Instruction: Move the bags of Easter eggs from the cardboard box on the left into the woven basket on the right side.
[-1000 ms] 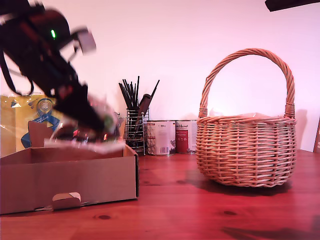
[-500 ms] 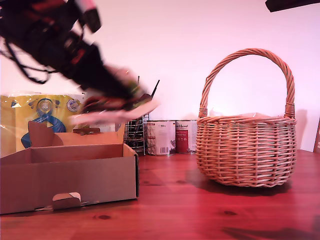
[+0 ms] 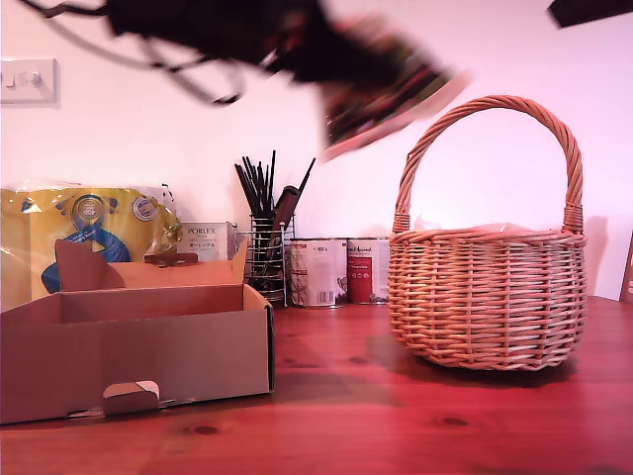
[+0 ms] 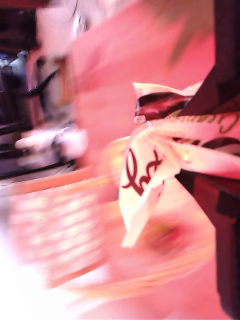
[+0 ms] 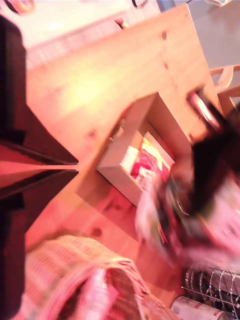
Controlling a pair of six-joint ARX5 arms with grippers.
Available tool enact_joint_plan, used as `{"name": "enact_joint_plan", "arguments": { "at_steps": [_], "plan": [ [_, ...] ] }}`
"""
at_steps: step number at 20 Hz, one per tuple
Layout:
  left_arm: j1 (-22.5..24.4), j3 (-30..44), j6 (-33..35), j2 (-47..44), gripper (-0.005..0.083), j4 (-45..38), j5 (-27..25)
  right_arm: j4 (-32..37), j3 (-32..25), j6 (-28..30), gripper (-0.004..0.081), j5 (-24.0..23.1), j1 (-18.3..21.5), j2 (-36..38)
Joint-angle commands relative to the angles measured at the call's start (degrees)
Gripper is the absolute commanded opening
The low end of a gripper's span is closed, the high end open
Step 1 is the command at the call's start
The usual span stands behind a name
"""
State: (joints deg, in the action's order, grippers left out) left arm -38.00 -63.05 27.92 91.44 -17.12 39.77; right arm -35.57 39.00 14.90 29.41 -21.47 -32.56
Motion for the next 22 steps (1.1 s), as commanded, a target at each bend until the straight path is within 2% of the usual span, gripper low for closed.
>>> {"name": "enact_joint_plan", "arguments": {
  "at_steps": [1,6,10,15,20,21,22],
  "plan": [
    [-1.25,0.92,-0.96,4.22,0.0127,-5.57,-3.85,-2.21,1.25,0.11,-0.0013,0.0,-0.11,1.55],
    [-5.84,-0.92,-0.55,14.8,0.0128,-22.08,-15.89,-5.79,1.64,0.11,-0.0013,-1.46,-0.11,5.01],
    [-7.85,-6.75,4.2,22.05,0.0128,-24.94,-25.7,-7.72,1.64,0.13,-0.0013,-1.88,-0.11,5.95],
    [-8.52,-13.86,6.71,27.52,0.0128,-23.08,-28.09,-8.0,1.64,0.13,-0.0013,-1.9,-0.11,6.01],
    [-8.48,-16.94,10.51,29.33,0.0128,-19.71,-28.89,-7.89,1.64,0.17,-0.0013,-1.88,-0.11,6.01],
    [-8.46,-16.96,11.61,29.73,0.0136,-19.78,-28.92,-7.82,1.64,0.17,-0.0013,-1.88,-0.11,5.99],
    [-8.33,-16.96,11.61,29.81,0.018,-19.71,-29.44,-7.72,1.64,0.15,-0.0013,-1.88,-0.11,6.01]
  ]
}}
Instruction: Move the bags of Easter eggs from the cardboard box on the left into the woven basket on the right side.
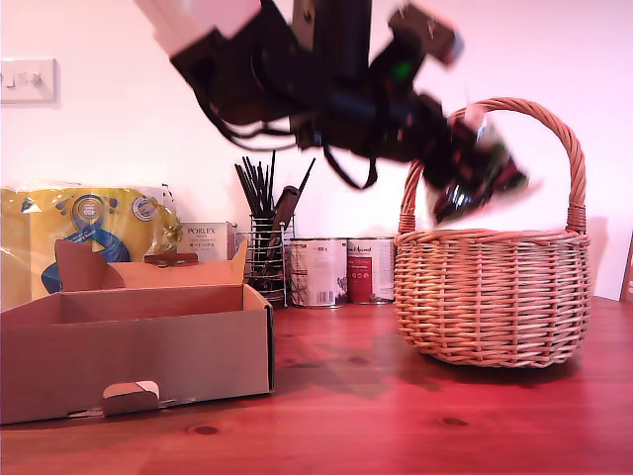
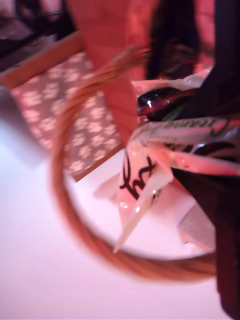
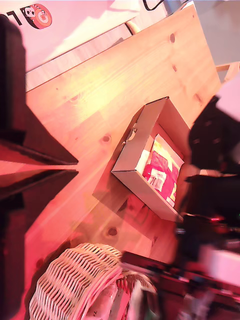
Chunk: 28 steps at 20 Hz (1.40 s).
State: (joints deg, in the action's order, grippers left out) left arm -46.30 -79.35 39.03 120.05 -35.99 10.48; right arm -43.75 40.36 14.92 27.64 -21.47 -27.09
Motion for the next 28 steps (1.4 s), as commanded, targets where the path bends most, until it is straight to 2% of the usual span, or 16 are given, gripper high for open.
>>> {"name": "enact_joint_plan", "arguments": {
  "at_steps": [1,2,4,6,10,11,13,16,17,19,21,23,25,28],
  "plan": [
    [0.02,-0.68,0.5,1.55,0.0268,-0.94,-0.28,0.61,0.28,0.15,-0.0013,-0.09,-0.11,0.55],
    [0.07,-0.94,0.48,2.23,0.0372,-0.96,-0.26,0.66,0.28,0.13,-0.0013,-0.09,-0.11,0.55],
    [0.07,-2.4,0.35,3.85,0.0512,-0.39,-1.2,0.66,0.28,0.13,-0.0013,-0.07,-0.11,0.55],
    [-0.17,-3.28,0.26,4.26,0.0537,1.18,-1.4,0.61,0.28,0.11,-0.0013,0.22,-0.11,0.55],
    [-1.03,-3.72,0.92,4.11,0.0529,-3.21,-3.91,0.55,0.28,0.11,-0.0013,0.44,-0.11,0.52],
    [-1.2,-3.72,1.11,3.67,0.0495,-2.73,-5.29,0.57,0.28,0.09,-0.0013,0.42,-0.11,0.55],
    [-1.53,-3.72,1.07,2.03,0.0345,0.72,-9.51,0.57,0.28,0.11,-0.0013,0.42,-0.11,0.55],
    [-2.14,-3.72,1.03,-2.25,0.0068,11.54,-12.85,0.59,0.28,0.24,-0.0013,0.31,-0.11,0.52],
    [-2.21,-3.72,1.03,-3.91,0.0011,16.22,-12.87,0.61,0.28,0.46,-0.0013,0.26,-0.11,0.52],
    [-2.1,-3.72,-2.23,-7.89,-0.0019,26.77,-9.57,1.09,0.26,0.55,-0.0013,-0.31,-0.11,0.46],
    [-0.76,-3.69,-8.04,-12.0,-0.0019,36.85,-1.27,2.43,0.26,1.01,-0.0013,-2.34,-0.11,0.11],
    [0.92,-3.21,-10.01,-15.74,-0.0019,45.44,5.53,3.61,0.26,2.58,-0.0013,-2.8,-0.04,-0.79],
    [2.36,-0.72,-10.54,-19.28,-0.0019,48.7,8.57,4.42,0.26,3.39,-0.0013,-2.89,0.09,-2.03],
    [4.22,7.54,-11.65,-25.75,-0.0019,48.04,9.6,5.44,0.26,4.02,-0.0013,-2.69,0.15,-4.24]
  ]
}}
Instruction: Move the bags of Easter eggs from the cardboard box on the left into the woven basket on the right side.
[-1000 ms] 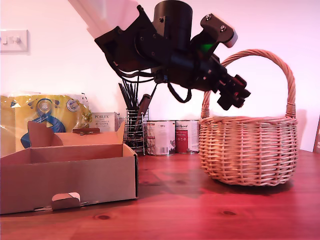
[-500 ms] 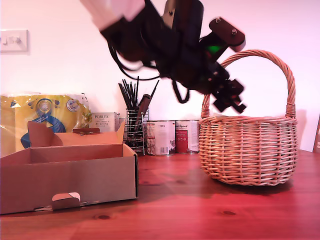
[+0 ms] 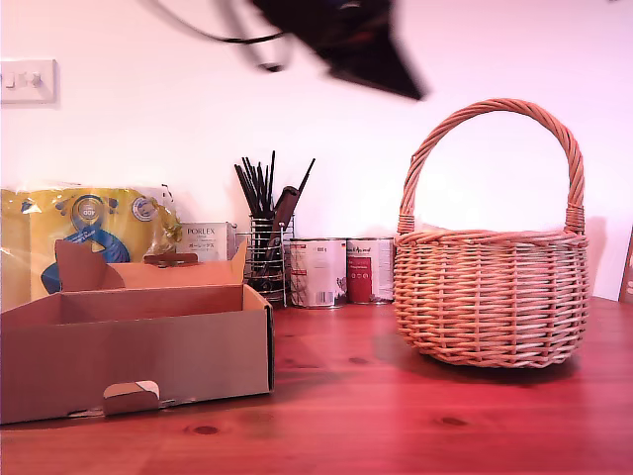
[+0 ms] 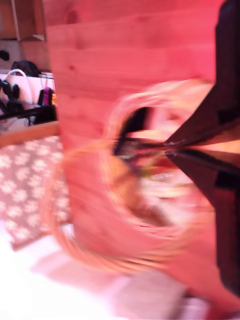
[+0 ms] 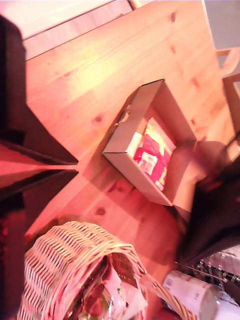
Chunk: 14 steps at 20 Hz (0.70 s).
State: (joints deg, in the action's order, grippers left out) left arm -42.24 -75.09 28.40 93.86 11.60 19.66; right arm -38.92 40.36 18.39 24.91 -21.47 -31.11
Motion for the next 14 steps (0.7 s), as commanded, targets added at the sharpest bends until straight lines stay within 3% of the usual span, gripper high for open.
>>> {"name": "enact_joint_plan", "arguments": {
  "at_steps": [1,7,11,14],
  "plan": [
    [0.83,6.47,-1.22,-1.97,-0.0019,0.33,0.96,1.36,0.26,0.52,-0.0013,0.09,0.17,-0.92],
    [11.21,23.89,-4.0,-16.85,-0.0019,-3.23,7.06,3.93,0.24,0.5,-0.0013,3.19,0.15,-4.2],
    [20.94,26.05,-2.84,-21.64,-0.0019,-0.26,13.05,5.4,0.24,0.48,-0.0013,5.2,0.11,-6.99],
    [25.09,26.03,-1.16,-21.44,-0.0019,1.88,14.99,5.77,0.24,0.48,-0.0013,5.2,0.11,-7.39]
  ]
}}
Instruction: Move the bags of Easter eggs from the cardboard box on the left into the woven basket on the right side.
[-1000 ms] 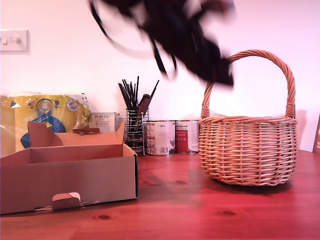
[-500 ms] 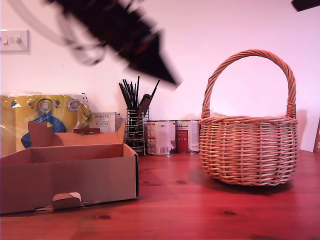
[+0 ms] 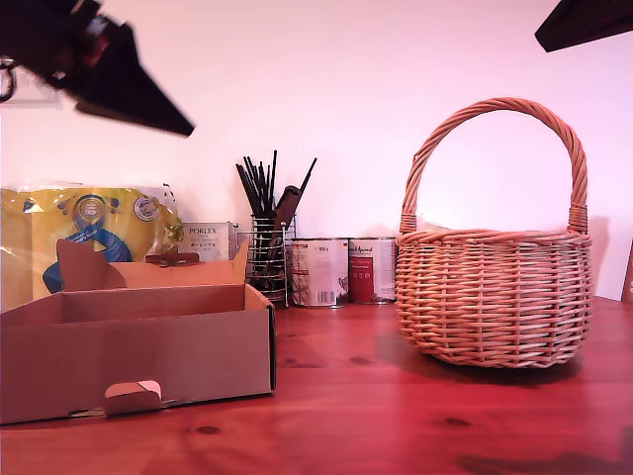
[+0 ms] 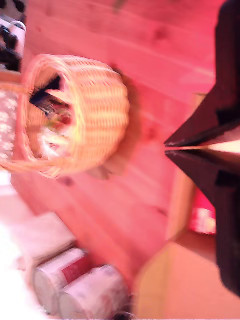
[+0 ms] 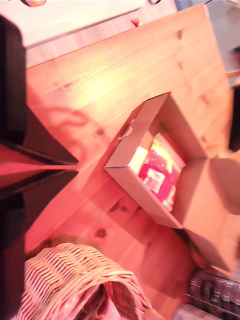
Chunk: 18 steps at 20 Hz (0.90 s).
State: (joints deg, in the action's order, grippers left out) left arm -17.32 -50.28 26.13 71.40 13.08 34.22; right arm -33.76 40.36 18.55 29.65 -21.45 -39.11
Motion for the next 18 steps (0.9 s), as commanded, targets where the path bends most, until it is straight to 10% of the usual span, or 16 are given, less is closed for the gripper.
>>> {"name": "enact_joint_plan", "arguments": {
  "at_steps": [1,8,18],
  "plan": [
    [0.76,1.22,1.95,1.03,-0.0019,1.51,0.26,0.74,0.24,0.33,-0.0013,0.46,0.09,0.63],
    [1.29,1.22,10.05,1.03,0.0024,7.78,-4.13,1.36,0.24,-0.83,-0.0013,0.72,0.02,-0.39],
    [1.03,1.22,13.4,1.03,0.0611,9.64,-10.25,1.14,0.24,-1.22,-0.0013,6.34,-1.42,-0.81]
  ]
}}
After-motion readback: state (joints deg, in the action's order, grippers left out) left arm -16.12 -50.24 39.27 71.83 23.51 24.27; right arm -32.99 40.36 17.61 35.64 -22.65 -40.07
